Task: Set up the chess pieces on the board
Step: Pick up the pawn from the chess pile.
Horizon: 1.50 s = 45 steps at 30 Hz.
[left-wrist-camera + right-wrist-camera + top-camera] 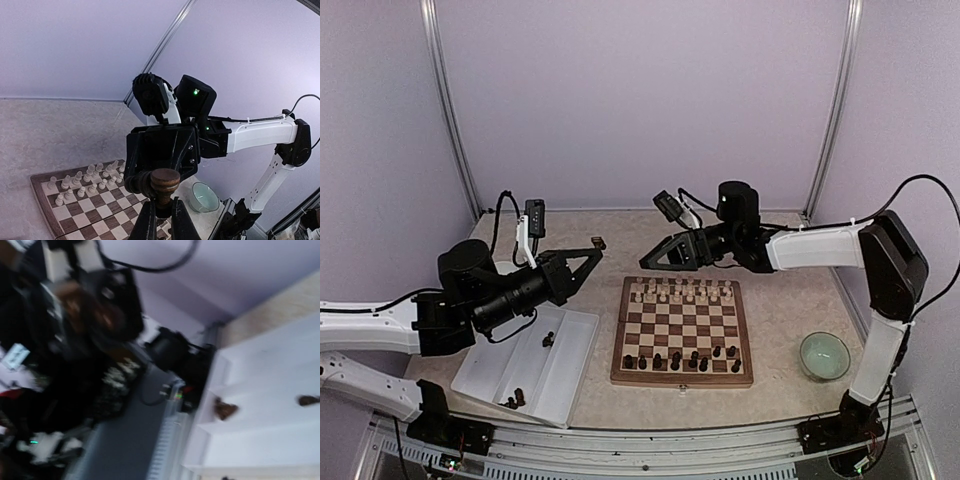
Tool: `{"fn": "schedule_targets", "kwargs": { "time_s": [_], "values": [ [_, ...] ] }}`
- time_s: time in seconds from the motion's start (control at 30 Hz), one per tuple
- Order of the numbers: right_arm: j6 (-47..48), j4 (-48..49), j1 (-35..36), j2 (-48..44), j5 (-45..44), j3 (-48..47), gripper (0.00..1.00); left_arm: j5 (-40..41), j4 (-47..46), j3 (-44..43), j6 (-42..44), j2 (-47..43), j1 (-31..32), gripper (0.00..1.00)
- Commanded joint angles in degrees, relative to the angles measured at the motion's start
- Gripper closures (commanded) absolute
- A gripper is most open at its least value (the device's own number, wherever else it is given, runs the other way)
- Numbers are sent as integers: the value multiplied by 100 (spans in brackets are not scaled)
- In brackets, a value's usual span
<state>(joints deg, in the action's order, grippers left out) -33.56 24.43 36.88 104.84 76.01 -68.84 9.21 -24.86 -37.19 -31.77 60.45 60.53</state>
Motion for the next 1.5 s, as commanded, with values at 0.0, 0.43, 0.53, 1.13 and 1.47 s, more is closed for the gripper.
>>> {"fn": "schedule_targets", "kwargs": {
  "time_s": [0.0, 0.43, 0.53, 1.13, 1.47],
  "values": [
    [-2691, 3121, 180, 452, 577, -15, 48, -188, -457, 50, -53, 160, 57, 98],
    [-3779, 4293, 378, 975, 582, -353, 49, -564, -853, -63, -245, 733, 173, 99],
    [-3888, 4412, 379, 1002, 574, -358, 49, -688, -947, -116, -295, 925, 180, 99],
    [-4296, 4939, 374, 980, 643, -150, 60, -451, -979, -112, -225, 1045, 213, 99],
    [-4235, 4829, 376, 951, 637, -85, 67, -361, -993, -69, -220, 1000, 218, 99]
  ]
}}
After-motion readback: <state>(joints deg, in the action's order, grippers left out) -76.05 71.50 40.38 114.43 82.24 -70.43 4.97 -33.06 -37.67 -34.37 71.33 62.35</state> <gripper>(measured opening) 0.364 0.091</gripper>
